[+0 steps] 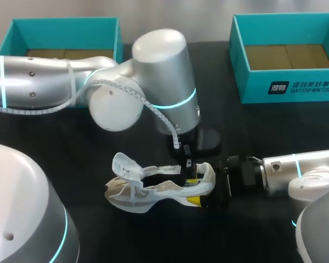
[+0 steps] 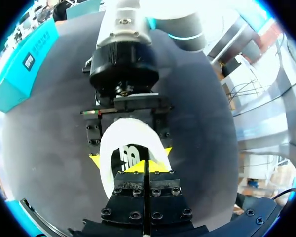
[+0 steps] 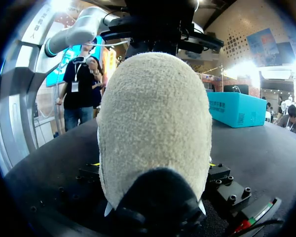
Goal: Take the shoe out of the shoebox, open the shoe tongue, remove and reinsert the insole, then place the shoe into the shoebox
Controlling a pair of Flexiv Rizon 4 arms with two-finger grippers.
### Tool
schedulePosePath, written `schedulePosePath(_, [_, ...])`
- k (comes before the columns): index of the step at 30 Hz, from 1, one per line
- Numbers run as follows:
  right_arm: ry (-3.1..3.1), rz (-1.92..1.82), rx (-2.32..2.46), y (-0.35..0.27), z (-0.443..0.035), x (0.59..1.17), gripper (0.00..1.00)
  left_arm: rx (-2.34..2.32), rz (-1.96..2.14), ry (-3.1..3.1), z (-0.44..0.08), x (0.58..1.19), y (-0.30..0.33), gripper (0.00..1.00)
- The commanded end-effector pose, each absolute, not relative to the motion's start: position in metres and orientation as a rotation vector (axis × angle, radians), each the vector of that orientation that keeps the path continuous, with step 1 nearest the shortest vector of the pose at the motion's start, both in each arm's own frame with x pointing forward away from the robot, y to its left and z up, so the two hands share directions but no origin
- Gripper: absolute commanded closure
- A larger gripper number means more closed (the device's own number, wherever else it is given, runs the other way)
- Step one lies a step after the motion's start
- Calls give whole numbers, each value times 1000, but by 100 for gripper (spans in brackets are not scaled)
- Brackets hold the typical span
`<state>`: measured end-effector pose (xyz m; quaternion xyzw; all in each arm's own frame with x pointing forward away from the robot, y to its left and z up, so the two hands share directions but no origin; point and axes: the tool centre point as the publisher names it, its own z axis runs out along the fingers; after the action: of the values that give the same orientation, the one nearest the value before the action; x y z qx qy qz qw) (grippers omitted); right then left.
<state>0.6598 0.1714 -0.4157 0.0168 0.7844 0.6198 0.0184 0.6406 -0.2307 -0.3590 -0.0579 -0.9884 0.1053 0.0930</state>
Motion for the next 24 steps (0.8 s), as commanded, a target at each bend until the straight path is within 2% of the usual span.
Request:
schedulePosePath(1, [2440,1921,53,172,-415,660,100,-146,268,-2924,-369,643,-231,100])
schedulePosePath(24, [2440,1921,53,172,-415,660,100,-13,121,-2941,-388,623,-166,100])
